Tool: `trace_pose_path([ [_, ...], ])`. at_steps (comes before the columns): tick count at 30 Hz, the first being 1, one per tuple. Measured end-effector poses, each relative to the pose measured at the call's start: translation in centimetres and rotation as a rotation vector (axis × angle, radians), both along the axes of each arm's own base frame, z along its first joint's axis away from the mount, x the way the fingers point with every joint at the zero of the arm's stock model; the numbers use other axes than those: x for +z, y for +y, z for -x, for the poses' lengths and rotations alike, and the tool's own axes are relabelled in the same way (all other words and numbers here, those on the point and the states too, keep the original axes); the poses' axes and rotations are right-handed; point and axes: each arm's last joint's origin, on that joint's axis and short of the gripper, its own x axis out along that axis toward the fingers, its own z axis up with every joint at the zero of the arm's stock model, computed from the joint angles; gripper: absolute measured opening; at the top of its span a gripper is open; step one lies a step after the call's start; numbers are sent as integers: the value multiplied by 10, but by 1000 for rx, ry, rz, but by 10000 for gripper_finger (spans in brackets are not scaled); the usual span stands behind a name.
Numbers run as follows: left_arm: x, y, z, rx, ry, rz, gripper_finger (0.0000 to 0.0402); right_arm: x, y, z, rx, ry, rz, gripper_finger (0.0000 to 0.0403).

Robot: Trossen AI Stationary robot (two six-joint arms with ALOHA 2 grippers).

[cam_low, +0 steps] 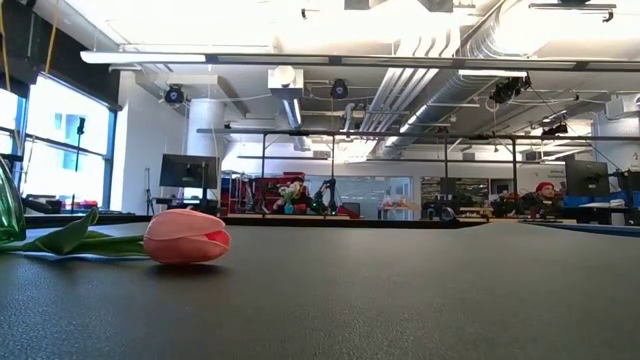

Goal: Sort flowers into vase by color
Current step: Adjust the green vase

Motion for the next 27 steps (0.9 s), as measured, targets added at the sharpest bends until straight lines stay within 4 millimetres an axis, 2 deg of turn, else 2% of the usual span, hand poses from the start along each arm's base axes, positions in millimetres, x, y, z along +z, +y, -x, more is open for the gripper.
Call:
trace_pose_path([
  [7,-34,0,24,28,-265,233,0,0,0,0,-4,0,-5,249],
  [11,-54,-3,34,-25,-322,243,0,0,-1,0,-1,4,-14,249],
  [15,-72,-5,39,-78,-305,217,0,0,-1,0,-1,7,-18,249],
  [27,-90,1,46,-108,-375,234,0,-1,0,1,-42,22,-82,249],
])
